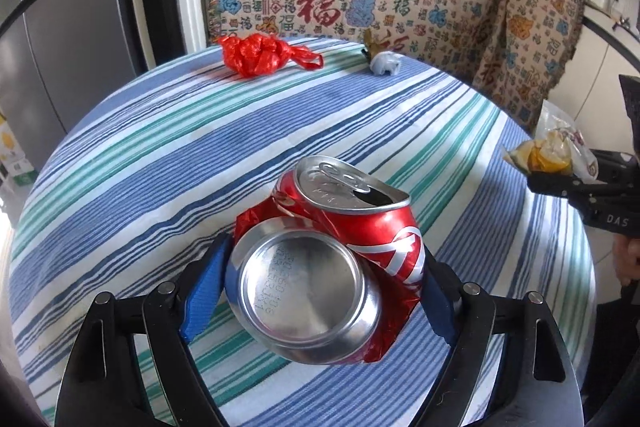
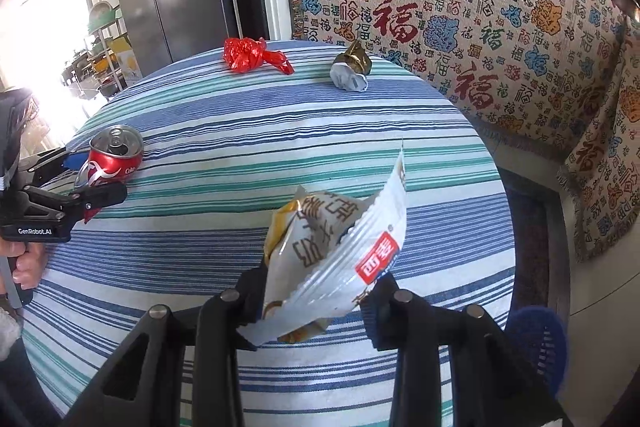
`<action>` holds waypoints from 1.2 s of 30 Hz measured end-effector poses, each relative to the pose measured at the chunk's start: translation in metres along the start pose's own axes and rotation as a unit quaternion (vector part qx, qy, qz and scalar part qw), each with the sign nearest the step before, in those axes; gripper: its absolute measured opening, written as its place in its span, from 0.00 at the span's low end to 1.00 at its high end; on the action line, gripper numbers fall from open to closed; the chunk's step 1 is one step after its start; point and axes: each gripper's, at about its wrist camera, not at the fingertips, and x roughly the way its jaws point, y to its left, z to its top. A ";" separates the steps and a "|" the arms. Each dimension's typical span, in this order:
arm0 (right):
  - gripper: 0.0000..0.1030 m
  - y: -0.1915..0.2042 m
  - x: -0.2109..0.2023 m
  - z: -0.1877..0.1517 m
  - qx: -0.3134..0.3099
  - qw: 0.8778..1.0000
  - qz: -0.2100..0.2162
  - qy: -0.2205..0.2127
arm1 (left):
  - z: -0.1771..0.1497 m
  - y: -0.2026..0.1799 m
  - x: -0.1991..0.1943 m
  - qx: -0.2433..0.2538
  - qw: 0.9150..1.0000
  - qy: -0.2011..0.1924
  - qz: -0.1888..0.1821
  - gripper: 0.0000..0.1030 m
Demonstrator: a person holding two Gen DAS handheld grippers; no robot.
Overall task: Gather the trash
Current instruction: 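Carry the can and white bag over the blue wastebasket and open both tools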
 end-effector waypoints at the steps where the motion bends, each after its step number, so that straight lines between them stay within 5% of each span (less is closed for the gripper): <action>1: 0.35 -0.004 -0.004 -0.002 0.004 1.000 0.000 -0.001 | 0.000 -0.004 -0.002 0.001 1.000 -0.001 -0.003 0.83; 17: 0.35 -0.047 -0.063 -0.024 0.019 0.999 -0.020 -0.019 | 0.015 -0.081 -0.020 0.020 0.998 -0.019 -0.047 0.83; 30: 0.35 -0.180 -0.139 -0.070 0.114 0.986 -0.120 -0.031 | 0.062 -0.216 -0.026 0.078 0.985 -0.037 -0.151 0.83; 36: 0.35 -0.244 -0.138 -0.106 0.153 0.976 -0.156 -0.009 | 0.083 -0.296 0.001 0.108 0.974 -0.031 -0.197 0.83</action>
